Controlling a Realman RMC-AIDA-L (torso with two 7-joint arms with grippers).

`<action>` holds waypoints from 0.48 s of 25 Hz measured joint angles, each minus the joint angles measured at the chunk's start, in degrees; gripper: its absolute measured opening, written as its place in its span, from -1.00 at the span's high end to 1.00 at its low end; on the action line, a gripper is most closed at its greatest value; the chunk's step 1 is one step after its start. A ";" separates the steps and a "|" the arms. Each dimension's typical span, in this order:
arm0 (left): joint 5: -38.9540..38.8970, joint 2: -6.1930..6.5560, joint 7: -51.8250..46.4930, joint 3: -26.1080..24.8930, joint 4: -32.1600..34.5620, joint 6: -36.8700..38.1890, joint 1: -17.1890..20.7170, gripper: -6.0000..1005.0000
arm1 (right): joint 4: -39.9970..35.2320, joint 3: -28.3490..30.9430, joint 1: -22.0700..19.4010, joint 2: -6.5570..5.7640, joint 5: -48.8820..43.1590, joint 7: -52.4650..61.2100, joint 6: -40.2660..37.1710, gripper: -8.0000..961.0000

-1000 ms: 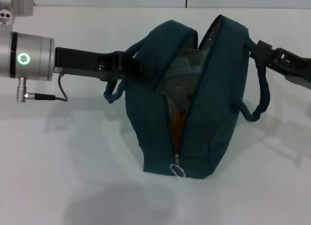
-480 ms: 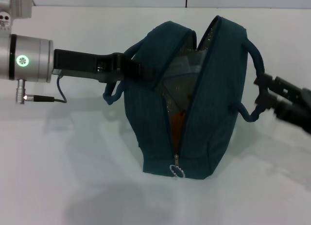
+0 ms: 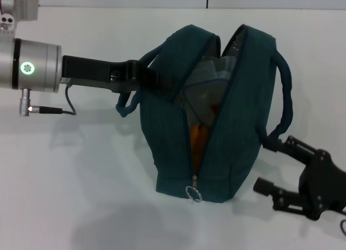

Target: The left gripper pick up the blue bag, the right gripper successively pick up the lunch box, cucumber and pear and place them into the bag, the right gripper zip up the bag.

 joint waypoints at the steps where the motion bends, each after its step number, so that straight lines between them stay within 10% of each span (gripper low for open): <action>1: 0.00 -0.01 0.01 0.01 0.00 0.00 -0.04 0.90 | 0.60 -0.11 0.00 0.06 0.00 -1.30 0.32 -0.84; 12: 0.00 -0.01 0.20 0.11 0.00 0.01 -0.13 0.90 | 4.23 -3.52 -1.24 0.04 -0.13 -16.89 0.30 -0.84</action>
